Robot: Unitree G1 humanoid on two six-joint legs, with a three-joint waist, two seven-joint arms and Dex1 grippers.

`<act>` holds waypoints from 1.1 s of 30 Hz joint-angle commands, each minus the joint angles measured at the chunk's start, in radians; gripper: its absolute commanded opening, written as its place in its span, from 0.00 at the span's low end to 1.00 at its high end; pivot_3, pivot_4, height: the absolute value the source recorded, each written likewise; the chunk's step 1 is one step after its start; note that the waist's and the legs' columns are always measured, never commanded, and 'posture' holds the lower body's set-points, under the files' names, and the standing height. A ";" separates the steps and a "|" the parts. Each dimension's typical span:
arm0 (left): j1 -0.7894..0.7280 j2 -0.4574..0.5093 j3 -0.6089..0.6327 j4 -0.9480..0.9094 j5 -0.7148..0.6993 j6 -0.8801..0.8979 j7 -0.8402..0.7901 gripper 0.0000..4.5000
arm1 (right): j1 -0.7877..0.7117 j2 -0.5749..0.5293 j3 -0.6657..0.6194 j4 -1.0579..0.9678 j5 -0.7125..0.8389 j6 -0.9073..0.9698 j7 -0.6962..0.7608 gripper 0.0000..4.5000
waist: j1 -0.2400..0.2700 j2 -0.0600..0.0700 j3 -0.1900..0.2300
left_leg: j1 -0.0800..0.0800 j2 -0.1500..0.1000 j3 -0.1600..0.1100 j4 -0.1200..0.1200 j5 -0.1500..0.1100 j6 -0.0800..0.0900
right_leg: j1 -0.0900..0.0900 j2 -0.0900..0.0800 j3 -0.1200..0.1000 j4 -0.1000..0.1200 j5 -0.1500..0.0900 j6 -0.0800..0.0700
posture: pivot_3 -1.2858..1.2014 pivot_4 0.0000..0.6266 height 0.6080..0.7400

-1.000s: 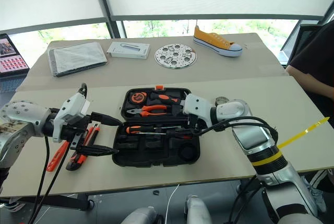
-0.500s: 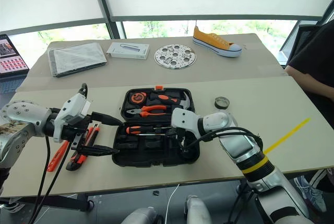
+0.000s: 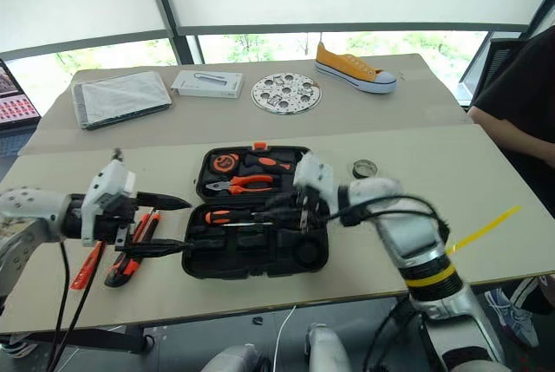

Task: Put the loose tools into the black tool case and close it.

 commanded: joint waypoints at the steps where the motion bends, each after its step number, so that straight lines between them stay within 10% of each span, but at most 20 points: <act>1: 0.190 -0.049 0.226 -0.088 0.005 0.046 0.090 1.00 | -0.003 -0.057 -0.066 -0.067 0.125 0.061 0.061 0.63 | 0.001 0.000 0.000 | 0.000 0.000 0.000 0.000 0.000 0.000 | 0.000 0.000 0.000 0.000 0.000 0.000 | 0.52 0.24 0.98; 6: 0.543 -0.246 0.554 -0.190 0.068 0.057 0.234 1.00 | 0.005 -0.130 -0.062 -0.052 0.145 0.024 0.123 0.99 | 0.004 -0.001 0.001 | 0.003 0.000 0.004 -0.005 -0.001 0.001 | 0.000 -0.001 0.000 -0.002 0.000 0.000 | 0.52 0.24 0.98; 12: 0.752 -0.371 0.671 -0.186 0.120 0.024 0.318 1.00 | -0.004 -0.138 -0.062 -0.043 0.169 0.013 0.142 0.99 | 0.028 -0.003 0.001 | 0.006 0.002 0.007 -0.005 -0.003 0.001 | 0.006 -0.004 0.003 -0.001 0.000 0.000 | 0.52 0.24 0.98; 31: 0.370 -0.076 0.238 0.142 0.209 0.227 0.455 1.00 | 0.037 -0.111 -0.077 -0.145 0.201 -0.001 0.041 0.99 | 0.012 -0.004 0.002 | 0.014 0.002 0.009 -0.011 -0.007 -0.006 | 0.008 -0.002 0.000 -0.001 0.000 0.001 | 0.52 0.24 0.98; 33: 0.354 -0.086 0.190 0.166 0.218 0.216 0.455 0.89 | 0.043 -0.117 -0.077 -0.154 0.204 -0.001 0.031 1.00 | 0.015 -0.001 0.001 | 0.015 0.001 0.009 -0.012 -0.007 -0.007 | 0.008 -0.003 0.000 -0.001 -0.001 0.000 | 0.52 0.24 0.98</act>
